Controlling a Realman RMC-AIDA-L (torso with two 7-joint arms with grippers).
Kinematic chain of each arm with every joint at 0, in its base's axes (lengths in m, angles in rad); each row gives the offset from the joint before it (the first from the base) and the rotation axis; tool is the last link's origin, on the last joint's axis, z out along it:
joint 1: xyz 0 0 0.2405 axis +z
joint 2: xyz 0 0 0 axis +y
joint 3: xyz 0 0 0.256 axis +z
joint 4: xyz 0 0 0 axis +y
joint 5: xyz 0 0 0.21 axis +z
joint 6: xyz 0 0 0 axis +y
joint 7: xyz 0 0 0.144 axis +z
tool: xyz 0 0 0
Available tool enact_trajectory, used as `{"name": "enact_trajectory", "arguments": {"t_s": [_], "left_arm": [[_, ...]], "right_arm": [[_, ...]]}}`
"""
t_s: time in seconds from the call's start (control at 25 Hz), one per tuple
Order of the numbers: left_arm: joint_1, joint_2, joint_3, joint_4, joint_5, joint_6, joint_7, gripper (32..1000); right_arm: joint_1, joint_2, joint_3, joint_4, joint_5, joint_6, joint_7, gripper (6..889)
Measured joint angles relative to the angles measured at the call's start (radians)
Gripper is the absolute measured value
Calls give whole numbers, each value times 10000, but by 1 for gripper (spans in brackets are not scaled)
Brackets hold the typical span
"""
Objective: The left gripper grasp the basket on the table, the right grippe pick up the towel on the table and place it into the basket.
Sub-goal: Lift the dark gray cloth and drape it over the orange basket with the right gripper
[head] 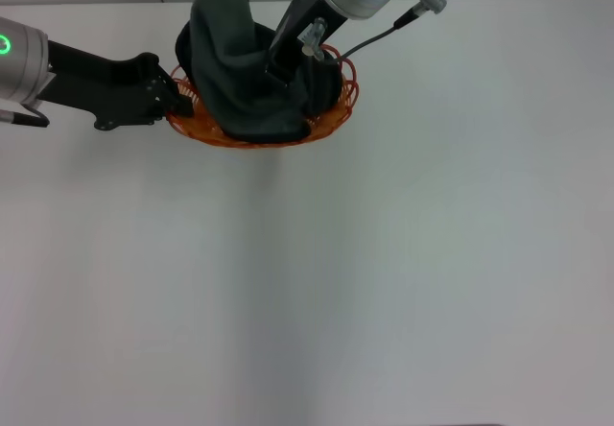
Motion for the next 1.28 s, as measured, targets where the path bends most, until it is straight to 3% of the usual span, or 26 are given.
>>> {"name": "enact_trajectory", "arguments": {"t_s": [0.12, 0.32, 0.44, 0.88, 1.28], "left_arm": [[1, 0, 0, 0, 10, -3, 7, 89], [18, 0, 0, 0, 16, -5, 9, 89], [27, 0, 0, 0, 19, -5, 9, 89], [49, 0, 0, 0, 19, -6, 9, 89], [78, 1, 0, 1, 18, -27, 9, 89]], "right_arm": [[-4, 0, -14, -8, 138, -39, -180, 116], [-6, 0, -30, -46, 304, -124, -323, 372], [-6, 0, -31, -75, 342, -174, -345, 613], [20, 0, -264, -120, 363, -223, -361, 815], [55, -1, -261, -286, 365, -432, -238, 861]]}}
